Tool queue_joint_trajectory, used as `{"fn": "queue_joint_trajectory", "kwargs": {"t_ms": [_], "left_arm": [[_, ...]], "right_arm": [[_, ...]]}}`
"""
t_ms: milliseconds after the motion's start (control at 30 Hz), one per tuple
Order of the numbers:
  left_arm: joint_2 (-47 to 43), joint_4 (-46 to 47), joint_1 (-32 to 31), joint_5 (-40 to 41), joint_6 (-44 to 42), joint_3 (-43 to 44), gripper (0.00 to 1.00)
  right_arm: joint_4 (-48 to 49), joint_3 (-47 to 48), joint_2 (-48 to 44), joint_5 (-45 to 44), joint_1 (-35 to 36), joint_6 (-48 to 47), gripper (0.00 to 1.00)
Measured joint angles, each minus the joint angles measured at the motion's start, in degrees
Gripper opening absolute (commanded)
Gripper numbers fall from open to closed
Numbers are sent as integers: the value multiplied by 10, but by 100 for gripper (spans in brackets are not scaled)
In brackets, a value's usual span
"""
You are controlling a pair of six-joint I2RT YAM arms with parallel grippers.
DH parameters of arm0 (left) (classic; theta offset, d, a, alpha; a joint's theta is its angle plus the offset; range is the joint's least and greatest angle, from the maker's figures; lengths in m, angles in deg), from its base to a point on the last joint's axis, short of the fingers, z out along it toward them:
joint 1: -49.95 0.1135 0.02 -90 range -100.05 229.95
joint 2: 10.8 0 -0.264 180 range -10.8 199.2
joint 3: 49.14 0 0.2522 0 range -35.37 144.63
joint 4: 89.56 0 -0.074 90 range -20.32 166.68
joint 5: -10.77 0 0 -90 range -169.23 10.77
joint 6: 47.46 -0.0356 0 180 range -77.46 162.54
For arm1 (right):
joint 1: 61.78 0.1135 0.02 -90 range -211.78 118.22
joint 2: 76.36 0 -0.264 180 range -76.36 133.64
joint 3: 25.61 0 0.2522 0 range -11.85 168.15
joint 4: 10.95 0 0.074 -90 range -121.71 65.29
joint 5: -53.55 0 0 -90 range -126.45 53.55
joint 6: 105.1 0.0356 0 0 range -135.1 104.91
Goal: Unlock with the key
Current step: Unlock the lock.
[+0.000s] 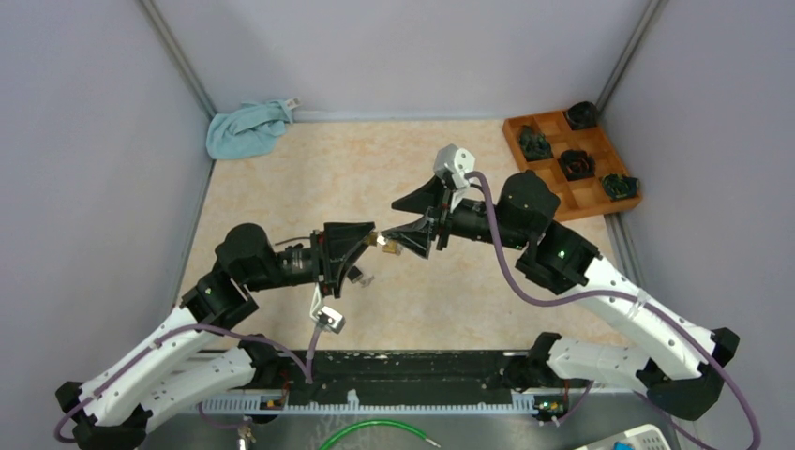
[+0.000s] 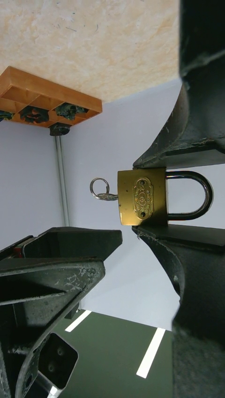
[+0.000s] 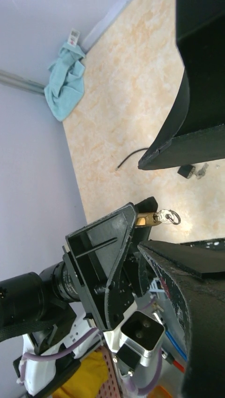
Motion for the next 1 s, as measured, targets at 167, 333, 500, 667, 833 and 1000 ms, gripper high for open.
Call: {"fn": "queue_joint_trajectory", "kwargs": {"t_ms": [167,333,500,667,833,1000], "left_arm": [[0,0,0,0,0,0,0],[2,0,0,0,1,0,0],[3,0,0,0,3,0,0],[3,-7,1,7,6,0,0],[3,-9,3,19,9,0,0],[1,-10,3,23,9,0,0]], "right_arm": [[-2,0,15,62,-14,23,57],[3,0,23,100,-14,33,54],[16,-2,38,116,-14,44,50],[43,-16,50,120,-17,54,47],[71,-24,58,118,-20,68,49],[73,-25,60,101,-26,73,52]]}}
